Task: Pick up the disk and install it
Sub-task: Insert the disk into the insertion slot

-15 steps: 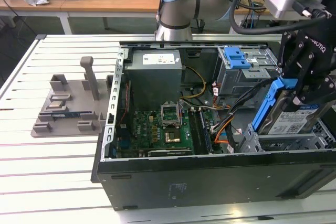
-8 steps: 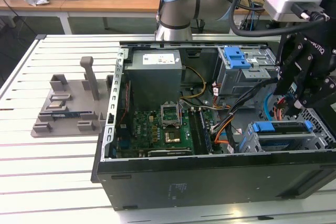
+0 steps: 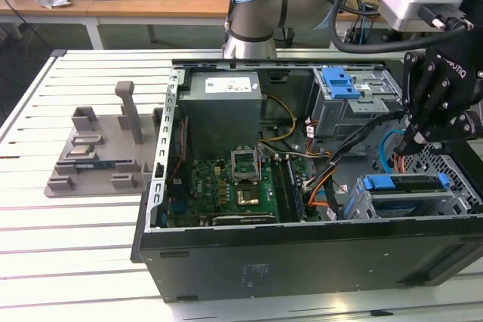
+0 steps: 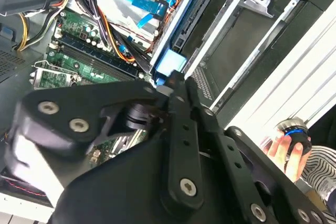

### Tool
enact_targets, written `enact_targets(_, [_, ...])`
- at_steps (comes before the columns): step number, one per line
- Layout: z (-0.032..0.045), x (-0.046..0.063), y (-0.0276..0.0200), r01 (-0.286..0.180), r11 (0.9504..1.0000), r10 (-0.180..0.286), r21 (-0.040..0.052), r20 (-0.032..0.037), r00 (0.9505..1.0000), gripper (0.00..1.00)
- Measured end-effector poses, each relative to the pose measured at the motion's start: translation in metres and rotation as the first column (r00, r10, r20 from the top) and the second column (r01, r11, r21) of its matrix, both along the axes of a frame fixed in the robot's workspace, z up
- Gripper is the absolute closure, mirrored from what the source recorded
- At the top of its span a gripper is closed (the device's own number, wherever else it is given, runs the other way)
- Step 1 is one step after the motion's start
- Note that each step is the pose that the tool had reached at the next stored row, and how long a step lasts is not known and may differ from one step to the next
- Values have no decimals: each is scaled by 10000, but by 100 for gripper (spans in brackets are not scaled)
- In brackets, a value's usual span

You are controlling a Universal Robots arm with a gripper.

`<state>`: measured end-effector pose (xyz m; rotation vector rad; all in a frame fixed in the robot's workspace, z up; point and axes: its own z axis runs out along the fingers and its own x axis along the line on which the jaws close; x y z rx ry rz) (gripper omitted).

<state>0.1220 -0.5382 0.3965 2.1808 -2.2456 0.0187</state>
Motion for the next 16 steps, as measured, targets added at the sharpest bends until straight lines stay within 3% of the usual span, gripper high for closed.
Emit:
enact_targets(8, [-3,0,0,1,10000,-1,0,0,10000,89])
enact_targets(11, [-23,60,8,0,10000,0,-6,-8,10000,89])
enact_targets(16, [-123,194,26,-1,10000,1,-22,-67,10000,89])
